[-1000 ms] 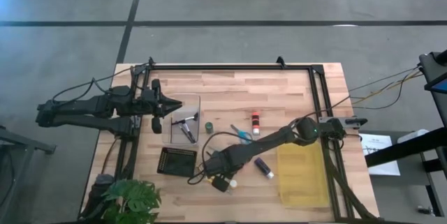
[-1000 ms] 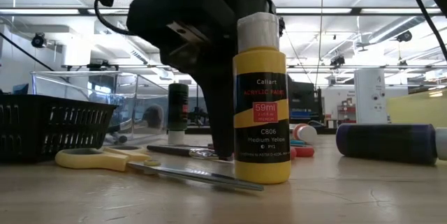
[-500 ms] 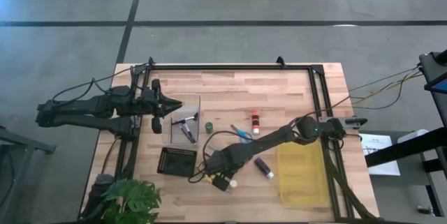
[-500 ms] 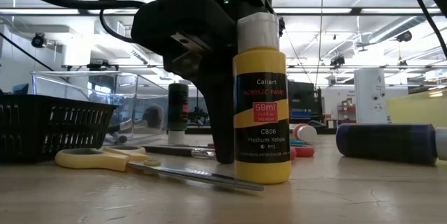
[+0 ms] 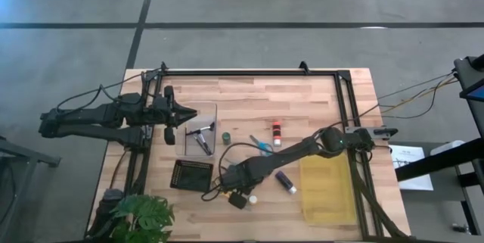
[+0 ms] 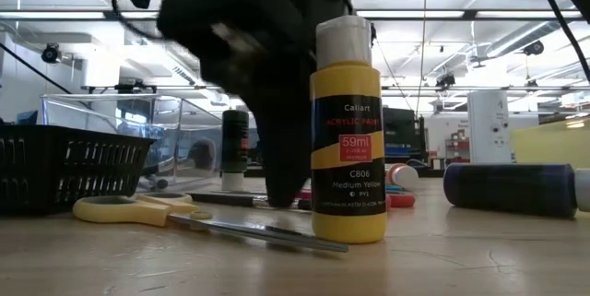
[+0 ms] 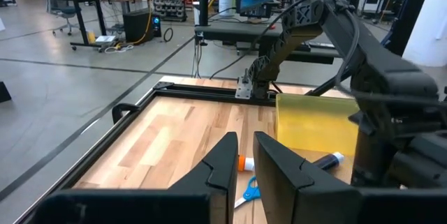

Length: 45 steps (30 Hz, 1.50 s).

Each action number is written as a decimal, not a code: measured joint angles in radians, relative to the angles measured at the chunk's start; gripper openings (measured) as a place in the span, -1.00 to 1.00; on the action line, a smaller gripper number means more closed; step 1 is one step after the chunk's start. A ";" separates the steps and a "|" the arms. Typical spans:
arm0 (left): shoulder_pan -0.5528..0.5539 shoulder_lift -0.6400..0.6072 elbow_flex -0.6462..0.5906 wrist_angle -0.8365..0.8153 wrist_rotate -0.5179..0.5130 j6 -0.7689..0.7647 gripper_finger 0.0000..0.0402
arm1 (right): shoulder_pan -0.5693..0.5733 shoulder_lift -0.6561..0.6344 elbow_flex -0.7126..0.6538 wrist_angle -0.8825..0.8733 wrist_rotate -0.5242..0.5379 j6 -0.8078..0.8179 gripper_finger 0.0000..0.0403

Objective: Pick & Place Paint Supplies
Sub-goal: Put the eyeshadow brush into the transparent bin

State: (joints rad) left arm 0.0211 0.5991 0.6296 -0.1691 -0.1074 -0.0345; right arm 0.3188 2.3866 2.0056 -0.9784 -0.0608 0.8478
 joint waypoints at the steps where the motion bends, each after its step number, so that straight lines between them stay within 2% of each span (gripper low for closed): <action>1: 0.000 0.000 0.000 0.000 0.000 0.000 -0.71 | 0.003 -0.001 0.013 -0.007 0.030 -0.003 -0.96; 3: 0.000 0.000 0.000 0.000 0.000 0.000 -0.71 | 0.008 -0.001 0.038 -0.010 0.071 -0.028 -0.96; 11: 0.000 0.000 0.000 0.000 0.000 0.000 -0.71 | 0.008 -0.002 0.087 -0.077 0.087 -0.036 -0.93; 19: 0.000 0.000 0.000 0.000 0.000 0.000 -0.71 | 0.006 -0.002 0.082 -0.113 0.082 -0.012 -0.49; 23: 0.000 0.000 0.000 0.000 0.000 -0.001 -0.71 | 0.006 -0.002 0.073 -0.121 0.080 0.006 -0.36; 45: 0.000 0.000 0.000 0.000 0.000 -0.002 -0.71 | -0.007 -0.005 -0.045 -0.092 0.086 0.010 -0.34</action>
State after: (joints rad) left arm 0.0210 0.5991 0.6296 -0.1692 -0.1070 -0.0368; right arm 0.3117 2.3817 1.9608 -1.0701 0.0252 0.8574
